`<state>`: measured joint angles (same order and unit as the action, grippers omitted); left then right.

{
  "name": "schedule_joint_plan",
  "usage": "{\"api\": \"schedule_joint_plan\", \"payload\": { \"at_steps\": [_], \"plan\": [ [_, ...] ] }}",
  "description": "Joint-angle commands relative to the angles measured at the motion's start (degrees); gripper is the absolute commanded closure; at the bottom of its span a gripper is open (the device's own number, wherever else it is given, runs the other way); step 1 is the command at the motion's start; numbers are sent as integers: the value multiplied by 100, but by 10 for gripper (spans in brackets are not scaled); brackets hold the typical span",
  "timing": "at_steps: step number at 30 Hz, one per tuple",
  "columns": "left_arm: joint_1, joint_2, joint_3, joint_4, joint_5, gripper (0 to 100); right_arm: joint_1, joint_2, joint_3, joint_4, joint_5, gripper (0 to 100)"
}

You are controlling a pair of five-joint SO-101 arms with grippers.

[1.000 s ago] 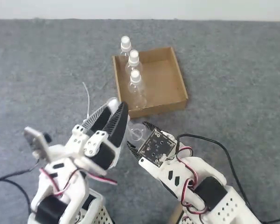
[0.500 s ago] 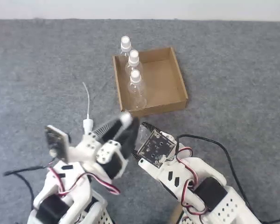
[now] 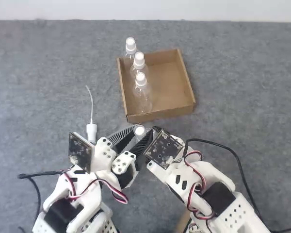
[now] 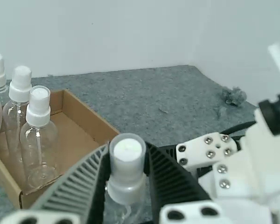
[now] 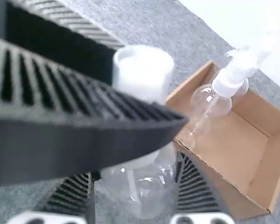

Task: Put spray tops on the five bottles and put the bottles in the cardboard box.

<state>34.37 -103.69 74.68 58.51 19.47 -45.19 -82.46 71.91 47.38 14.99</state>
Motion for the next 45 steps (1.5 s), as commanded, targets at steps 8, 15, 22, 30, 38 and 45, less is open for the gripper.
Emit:
{"api": "schedule_joint_plan", "payload": {
  "at_steps": [8, 15, 22, 30, 38, 45],
  "plan": [
    [141, -70, 585, -44, -949, 988, 75, -145, -255, -57, -35, 961],
    [114, -70, 602, -281, -1108, 984, 75, -145, -255, -66, -18, 961],
    [97, -70, 593, -237, -1064, 880, 75, -145, -237, -92, 0, 961],
    [97, -70, 215, 220, -440, 764, 75, -145, -237, -92, 0, 961],
    [-123, -70, -295, 782, 53, 679, 75, -145, -229, -92, 0, 961],
    [-492, -70, -400, 686, 70, 679, 84, -145, -229, -92, 9, 961]
  ]
}}
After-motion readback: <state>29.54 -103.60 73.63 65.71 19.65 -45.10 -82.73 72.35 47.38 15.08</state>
